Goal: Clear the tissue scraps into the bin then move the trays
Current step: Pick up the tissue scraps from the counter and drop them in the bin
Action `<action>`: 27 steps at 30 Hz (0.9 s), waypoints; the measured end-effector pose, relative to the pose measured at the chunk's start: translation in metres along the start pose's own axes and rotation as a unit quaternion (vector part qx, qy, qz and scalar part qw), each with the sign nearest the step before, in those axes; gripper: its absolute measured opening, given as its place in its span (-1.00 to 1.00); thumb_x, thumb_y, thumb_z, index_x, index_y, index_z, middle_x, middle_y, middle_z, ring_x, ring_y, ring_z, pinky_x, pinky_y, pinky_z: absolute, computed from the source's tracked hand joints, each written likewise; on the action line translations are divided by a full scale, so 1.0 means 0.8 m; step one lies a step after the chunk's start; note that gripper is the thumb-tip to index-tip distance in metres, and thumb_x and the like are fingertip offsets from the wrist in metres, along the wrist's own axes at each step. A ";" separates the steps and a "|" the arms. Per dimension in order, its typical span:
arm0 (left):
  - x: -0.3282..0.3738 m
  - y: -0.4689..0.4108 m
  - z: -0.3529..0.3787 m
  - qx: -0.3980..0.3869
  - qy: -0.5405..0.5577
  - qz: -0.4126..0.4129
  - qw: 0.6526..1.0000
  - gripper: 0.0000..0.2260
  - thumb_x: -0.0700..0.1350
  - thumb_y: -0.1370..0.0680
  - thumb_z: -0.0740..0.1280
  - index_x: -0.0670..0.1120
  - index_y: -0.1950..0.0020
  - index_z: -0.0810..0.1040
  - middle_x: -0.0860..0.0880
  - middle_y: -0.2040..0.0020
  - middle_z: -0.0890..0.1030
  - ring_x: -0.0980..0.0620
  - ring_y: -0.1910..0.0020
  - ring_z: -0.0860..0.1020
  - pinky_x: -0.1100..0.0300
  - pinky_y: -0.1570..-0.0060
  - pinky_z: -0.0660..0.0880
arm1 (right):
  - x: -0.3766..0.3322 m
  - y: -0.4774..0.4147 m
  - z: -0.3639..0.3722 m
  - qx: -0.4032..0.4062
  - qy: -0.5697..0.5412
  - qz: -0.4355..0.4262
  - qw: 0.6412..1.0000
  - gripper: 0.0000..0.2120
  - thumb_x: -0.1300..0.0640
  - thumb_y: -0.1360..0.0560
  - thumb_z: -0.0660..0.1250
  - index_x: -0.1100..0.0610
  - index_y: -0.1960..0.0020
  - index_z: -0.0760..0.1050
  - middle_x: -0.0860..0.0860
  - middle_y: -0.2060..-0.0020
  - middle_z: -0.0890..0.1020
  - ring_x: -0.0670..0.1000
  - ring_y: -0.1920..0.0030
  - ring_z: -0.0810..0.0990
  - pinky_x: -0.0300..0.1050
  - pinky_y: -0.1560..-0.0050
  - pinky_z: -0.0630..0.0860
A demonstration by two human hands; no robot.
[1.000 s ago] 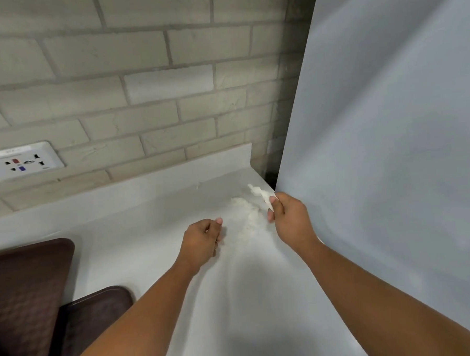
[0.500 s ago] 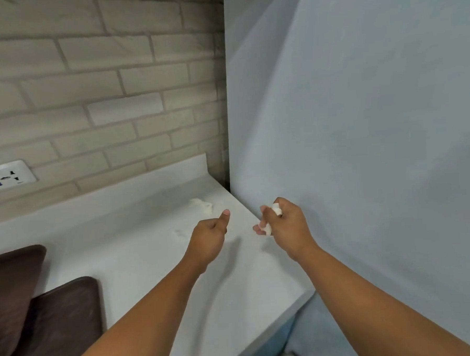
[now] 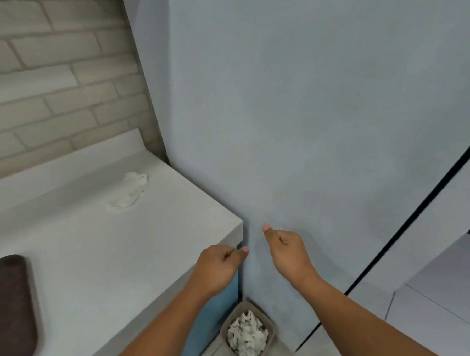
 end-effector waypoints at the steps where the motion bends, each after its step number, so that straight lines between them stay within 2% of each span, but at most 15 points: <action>1: -0.007 0.007 0.013 -0.013 -0.010 -0.002 1.000 -0.48 0.14 -0.57 0.33 -0.03 0.46 0.18 0.09 0.54 0.21 0.11 0.53 0.18 0.25 0.48 0.15 | 0.013 0.008 -0.002 0.001 -0.002 0.014 1.000 -0.45 -0.05 -0.61 0.24 0.01 0.48 0.11 -0.12 0.56 0.21 -0.11 0.51 0.22 -0.17 0.40 0.19; 4: -0.031 0.026 0.043 -0.039 -0.059 -0.012 0.997 -0.45 0.19 -0.59 0.26 -0.03 0.49 0.18 0.09 0.61 0.23 0.15 0.57 0.21 0.28 0.50 0.16 | 0.055 0.027 -0.001 -0.002 -0.002 0.047 0.999 -0.47 -0.04 -0.62 0.24 0.01 0.45 0.11 -0.14 0.57 0.19 -0.13 0.52 0.19 -0.18 0.42 0.18; 10: -0.095 0.032 0.079 -0.048 -0.058 -0.066 0.995 -0.47 0.13 -0.61 0.25 -0.04 0.48 0.17 0.09 0.60 0.20 0.13 0.57 0.19 0.21 0.48 0.16 | 0.150 0.056 0.017 -0.011 0.076 0.092 0.993 -0.46 -0.14 -0.61 0.18 0.09 0.45 0.19 -0.02 0.53 0.32 -0.04 0.46 0.30 -0.03 0.35 0.34; 14: -0.159 0.027 0.111 -0.079 -0.031 -0.114 0.990 -0.44 0.11 -0.60 0.29 -0.03 0.52 0.18 0.11 0.58 0.20 0.13 0.55 0.19 0.18 0.47 0.16 | 0.199 0.064 0.028 -0.011 0.112 0.129 0.985 -0.44 -0.09 -0.62 0.19 0.04 0.51 0.16 -0.09 0.59 0.24 -0.06 0.49 0.23 -0.10 0.37 0.24; 17: -0.208 0.020 0.137 -0.093 -0.039 -0.136 0.986 -0.43 0.10 -0.59 0.31 -0.04 0.56 0.22 0.09 0.59 0.20 0.11 0.55 0.19 0.16 0.46 0.17 | 0.234 0.059 0.037 -0.016 0.165 0.156 0.974 -0.46 -0.10 -0.64 0.13 0.04 0.47 0.15 -0.07 0.56 0.25 -0.05 0.48 0.23 -0.12 0.39 0.18; 21: -0.271 0.003 0.175 -0.106 -0.047 -0.183 0.976 -0.45 0.06 -0.59 0.31 -0.08 0.56 0.30 0.06 0.62 0.24 0.05 0.52 0.25 0.17 0.41 0.19 | 0.300 0.051 0.051 -0.012 0.182 0.202 0.962 -0.46 -0.14 -0.63 0.12 0.06 0.45 0.17 -0.05 0.55 0.28 -0.03 0.47 0.26 -0.12 0.40 0.18; 24: -0.316 -0.014 0.205 -0.113 -0.059 -0.194 0.973 -0.48 0.06 -0.60 0.29 -0.19 0.44 0.23 -0.11 0.51 0.32 -0.15 0.41 0.28 0.15 0.34 0.22 | 0.360 0.049 0.067 -0.039 0.181 0.237 0.954 -0.50 -0.12 -0.64 0.10 0.03 0.43 0.23 -0.06 0.52 0.34 -0.03 0.44 0.32 -0.12 0.37 0.23; 25: -0.332 -0.019 0.215 -0.113 -0.065 -0.196 0.972 -0.49 0.06 -0.61 0.27 -0.18 0.41 0.22 -0.21 0.40 0.40 -0.23 0.36 0.31 0.15 0.31 0.24 | 0.382 0.050 0.075 -0.051 0.162 0.253 0.952 -0.54 -0.10 -0.64 0.10 0.01 0.41 0.27 -0.07 0.49 0.36 -0.04 0.42 0.33 -0.12 0.35 0.24; 27: -0.365 -0.031 0.233 -0.122 -0.067 -0.200 0.970 -0.56 0.03 -0.63 0.24 -0.13 0.39 0.27 -0.25 0.21 0.52 -0.27 0.23 0.45 0.14 0.27 0.27 | 0.425 0.051 0.090 -0.060 0.081 0.294 0.950 -0.65 -0.02 -0.63 0.11 -0.08 0.32 0.37 -0.09 0.41 0.40 -0.06 0.41 0.33 -0.18 0.36 0.24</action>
Point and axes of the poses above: each hand's wrist, its own y-axis away from the middle knuckle, its own z-axis out of the palm, x = y × z, the point moved 1 cm from there along -y, towards the middle knuckle
